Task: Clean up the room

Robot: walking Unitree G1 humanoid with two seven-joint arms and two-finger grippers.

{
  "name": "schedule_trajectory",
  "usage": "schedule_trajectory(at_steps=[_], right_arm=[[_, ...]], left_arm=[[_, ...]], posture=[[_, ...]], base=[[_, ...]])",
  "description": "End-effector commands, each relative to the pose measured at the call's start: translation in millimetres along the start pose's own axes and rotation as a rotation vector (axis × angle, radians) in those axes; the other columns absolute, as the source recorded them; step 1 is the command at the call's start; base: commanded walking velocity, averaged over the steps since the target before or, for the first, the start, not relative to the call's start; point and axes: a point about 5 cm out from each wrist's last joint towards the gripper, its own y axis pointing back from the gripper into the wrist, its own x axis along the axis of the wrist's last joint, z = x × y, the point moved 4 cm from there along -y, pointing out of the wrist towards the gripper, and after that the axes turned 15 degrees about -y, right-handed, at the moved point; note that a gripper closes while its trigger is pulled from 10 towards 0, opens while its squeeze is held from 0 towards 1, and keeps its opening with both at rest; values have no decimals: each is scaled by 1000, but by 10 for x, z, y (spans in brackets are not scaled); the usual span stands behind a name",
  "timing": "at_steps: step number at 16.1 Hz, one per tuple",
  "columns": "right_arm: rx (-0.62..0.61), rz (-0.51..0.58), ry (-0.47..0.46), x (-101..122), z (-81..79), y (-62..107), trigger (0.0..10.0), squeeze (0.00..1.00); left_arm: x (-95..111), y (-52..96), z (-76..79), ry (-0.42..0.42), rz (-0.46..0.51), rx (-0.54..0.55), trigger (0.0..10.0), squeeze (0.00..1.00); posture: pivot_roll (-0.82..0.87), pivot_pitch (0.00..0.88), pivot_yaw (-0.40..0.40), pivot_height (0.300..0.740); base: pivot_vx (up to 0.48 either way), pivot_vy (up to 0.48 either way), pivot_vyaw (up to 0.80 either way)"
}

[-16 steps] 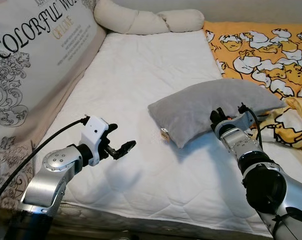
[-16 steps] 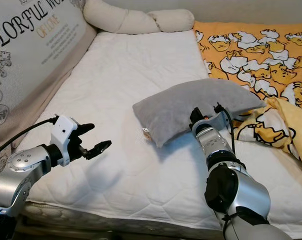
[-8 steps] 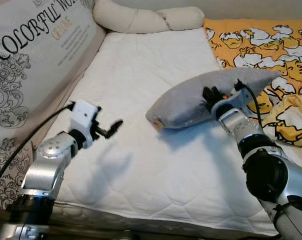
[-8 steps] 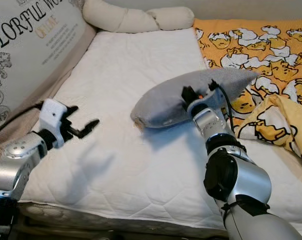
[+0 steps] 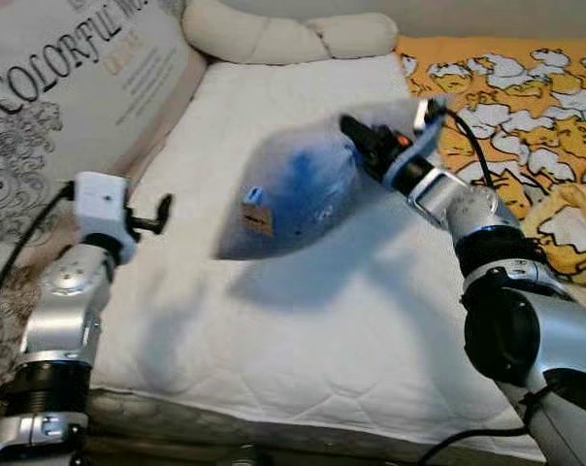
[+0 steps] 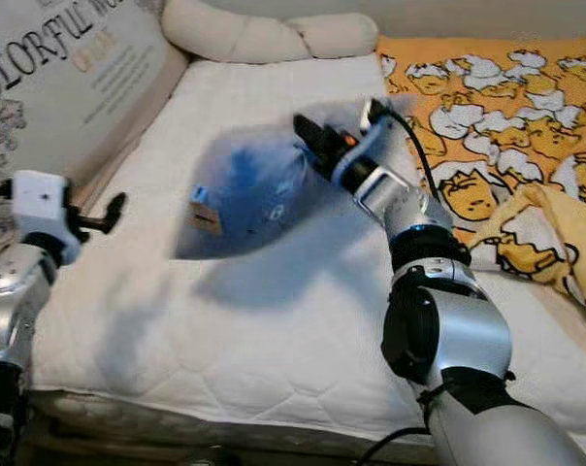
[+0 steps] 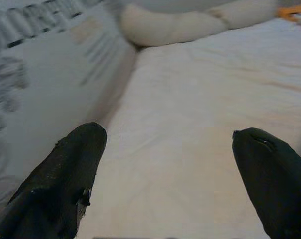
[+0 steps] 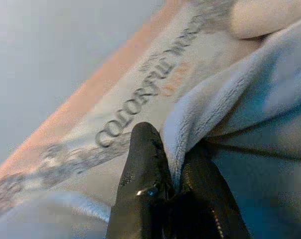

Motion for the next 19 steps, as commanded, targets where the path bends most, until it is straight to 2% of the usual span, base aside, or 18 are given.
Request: schedule_trajectory(at_steps=[1,2,3,4,5,6,7,8,10,11,12,14,15,17,19], right_arm=[[126,-14,36,66,-234,5,0,0],[130,-21,36,53,-216,43,0,0],[55,-47,-16,-79,91,301,0,0],[0,-68,-37,-189,280,431,0,0],[-19,-76,-43,-230,344,478,0,0],[-83,-89,-68,-329,532,598,0,0],[-366,-138,-106,-710,1220,1150,0,0],[-471,-156,-104,-828,1407,1378,0,0],[-540,-168,-89,-892,1517,1563,0,0],[-546,-180,-77,-903,1528,1599,0,0],[-556,-206,-50,-925,1546,1649,0,0],[-573,-335,83,-1053,1613,1777,0,0],[-574,-368,112,-1099,1635,1831,0,0],[-574,-362,119,-1092,1638,1881,0,0],[-569,-348,129,-1066,1628,1901,0,0]], left_arm=[[34,-39,-182,1,0,79,10000,0],[27,-43,-198,3,-4,87,10000,0],[-19,-51,-145,17,-23,67,10000,0],[-42,-57,-90,22,-30,53,10000,0],[-49,-60,-69,24,-32,47,10000,0],[-60,-70,-9,25,-34,28,10000,0],[-63,-148,244,31,-32,-63,10000,0],[-43,-195,362,41,-25,-116,10000,0],[17,-282,600,90,-15,-235,10000,0],[28,-316,694,102,-18,-278,10000,894],[21,-365,846,118,-38,-348,10000,1000],[-46,-444,1065,110,-105,-388,10000,1000],[-98,-440,1212,96,-140,-420,10000,1000],[-212,-377,1456,95,-194,-473,10000,1000],[-291,-329,1567,181,-235,-493,10000,1000]], posture=[[21,0,104,740],[17,0,106,740],[10,0,108,740],[10,0,108,740],[10,0,108,740],[0,0,111,740],[-3,0,111,740],[-7,0,113,740],[-19,0,119,740],[-27,0,120,740],[-35,0,121,740],[-61,0,134,740],[-78,0,143,740],[-104,0,163,740],[-125,0,182,740]], base=[[0,0,0],[0,0,0],[0,0,0],[0,0,0],[0,0,0],[0,0,0],[0,0,0],[0,0,0],[0,0,0],[0,0,0],[0,0,0],[0,0,0],[0,0,0],[0,0,0],[0,0,0]])
